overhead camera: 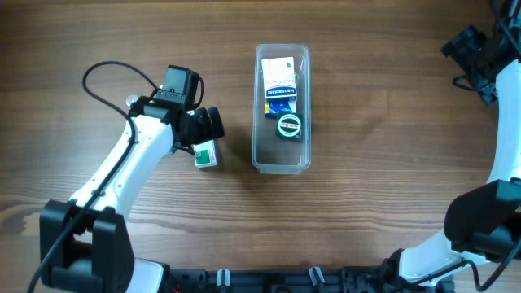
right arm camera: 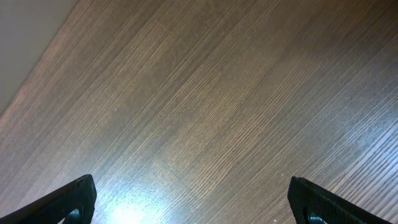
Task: Pack container
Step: 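Close the left gripper on the Panadol box and lift it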
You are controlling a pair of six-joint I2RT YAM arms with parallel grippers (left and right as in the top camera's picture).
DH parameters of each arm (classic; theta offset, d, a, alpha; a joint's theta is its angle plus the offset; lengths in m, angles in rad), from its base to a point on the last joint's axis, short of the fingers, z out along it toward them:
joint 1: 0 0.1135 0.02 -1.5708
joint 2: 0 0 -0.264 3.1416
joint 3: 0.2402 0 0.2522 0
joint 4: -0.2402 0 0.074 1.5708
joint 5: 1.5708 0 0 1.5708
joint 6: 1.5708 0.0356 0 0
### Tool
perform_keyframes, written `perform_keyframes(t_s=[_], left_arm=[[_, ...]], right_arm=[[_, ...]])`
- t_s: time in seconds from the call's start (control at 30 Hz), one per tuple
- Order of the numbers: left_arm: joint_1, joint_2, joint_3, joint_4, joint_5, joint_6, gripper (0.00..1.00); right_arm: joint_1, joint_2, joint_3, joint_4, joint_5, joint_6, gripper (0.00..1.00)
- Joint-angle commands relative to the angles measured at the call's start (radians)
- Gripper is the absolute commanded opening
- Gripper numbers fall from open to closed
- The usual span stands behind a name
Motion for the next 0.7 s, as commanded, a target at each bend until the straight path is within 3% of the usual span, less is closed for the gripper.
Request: perform_keyframes(t_s=[0.0,0.3,0.67], left_arm=[[-0.004,0.055,0.012,0.003,0.023,0.092,1.0],[-0.012,0.188,0.012,0.012,0.008,0.143,1.0],[-0.013,0.201,0.011,0.047,0.004,0.14,1.0]], right_arm=[[0.002,0.006,-0.004,0.002,-0.005,0.019,1.0],[0.002,0.006,-0.004,0.002,-0.005,0.019,1.0],[0.002,0.006,-0.004,0.002,-0.005,0.019,1.0]])
